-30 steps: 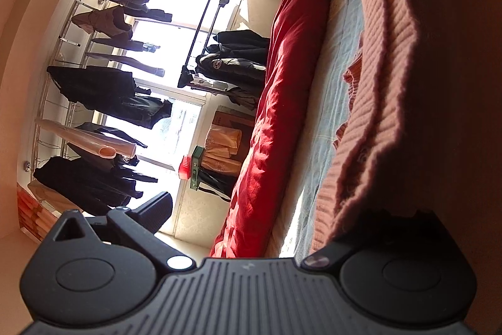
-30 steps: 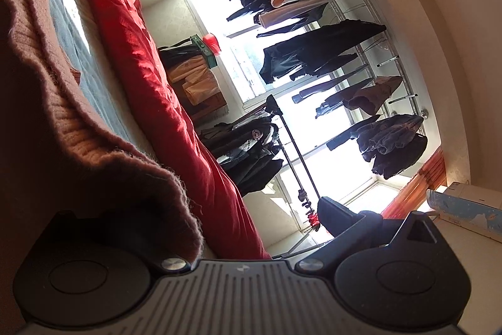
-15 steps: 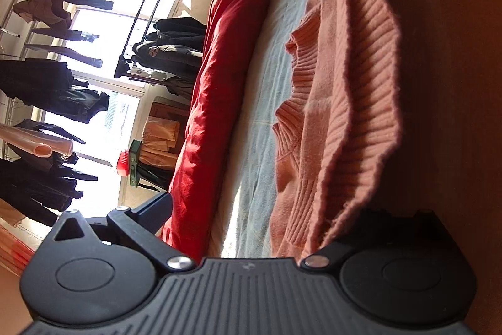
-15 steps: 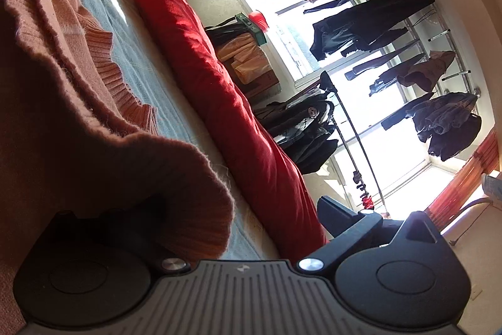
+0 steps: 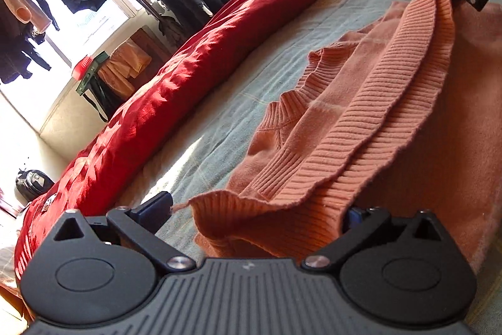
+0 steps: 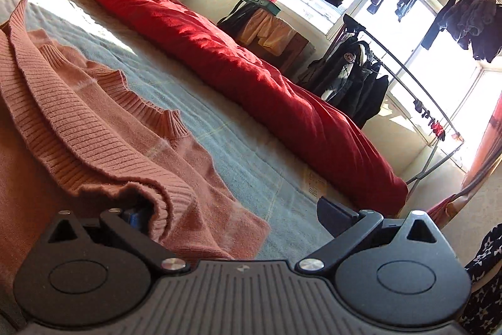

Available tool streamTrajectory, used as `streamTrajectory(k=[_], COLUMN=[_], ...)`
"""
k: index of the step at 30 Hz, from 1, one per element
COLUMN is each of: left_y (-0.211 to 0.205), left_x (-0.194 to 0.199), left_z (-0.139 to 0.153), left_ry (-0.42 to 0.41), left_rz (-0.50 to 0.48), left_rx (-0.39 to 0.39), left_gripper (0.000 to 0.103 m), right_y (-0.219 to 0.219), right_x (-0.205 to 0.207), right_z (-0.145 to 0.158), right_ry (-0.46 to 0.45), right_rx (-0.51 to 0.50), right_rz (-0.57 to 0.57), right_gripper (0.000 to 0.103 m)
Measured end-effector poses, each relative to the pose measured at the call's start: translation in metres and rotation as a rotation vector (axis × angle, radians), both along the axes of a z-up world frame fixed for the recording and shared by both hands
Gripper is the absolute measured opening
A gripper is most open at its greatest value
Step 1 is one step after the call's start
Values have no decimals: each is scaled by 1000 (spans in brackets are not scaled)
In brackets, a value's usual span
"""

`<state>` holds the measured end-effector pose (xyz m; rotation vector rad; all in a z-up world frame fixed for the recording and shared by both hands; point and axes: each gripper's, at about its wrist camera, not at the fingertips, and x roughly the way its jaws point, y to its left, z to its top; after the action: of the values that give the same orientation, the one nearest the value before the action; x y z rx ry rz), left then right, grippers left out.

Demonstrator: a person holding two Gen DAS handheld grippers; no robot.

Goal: Fold clothes
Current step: 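Open both tools to release the hem and lift them away, then hover both open tools above the folded sweater rectangle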

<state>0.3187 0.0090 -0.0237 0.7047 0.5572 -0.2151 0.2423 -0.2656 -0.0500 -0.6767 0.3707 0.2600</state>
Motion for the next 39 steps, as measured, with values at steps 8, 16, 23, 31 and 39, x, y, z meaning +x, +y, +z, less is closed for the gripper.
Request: streamTrajectory(k=[8, 16, 23, 31, 39], left_y=[1, 4, 16, 10, 26], left_x=[58, 44, 16, 25, -17], left_z=[10, 8, 40, -9, -37], left_ry=[-40, -81, -116, 160, 210], left_rz=[73, 85, 90, 47, 161], left_rx=[-49, -77, -254, -384, -372], left_gripper=[103, 103, 102, 103, 102], right_y=[-8, -42, -47, -42, -66], right_x=[68, 79, 34, 18, -13], right_z=[8, 17, 8, -31, -42], right_ry=[29, 105, 319, 453, 451], right_rx=[183, 434, 604, 584, 602], right_rz=[-95, -132, 79, 73, 40], right_gripper=[103, 103, 103, 103, 103])
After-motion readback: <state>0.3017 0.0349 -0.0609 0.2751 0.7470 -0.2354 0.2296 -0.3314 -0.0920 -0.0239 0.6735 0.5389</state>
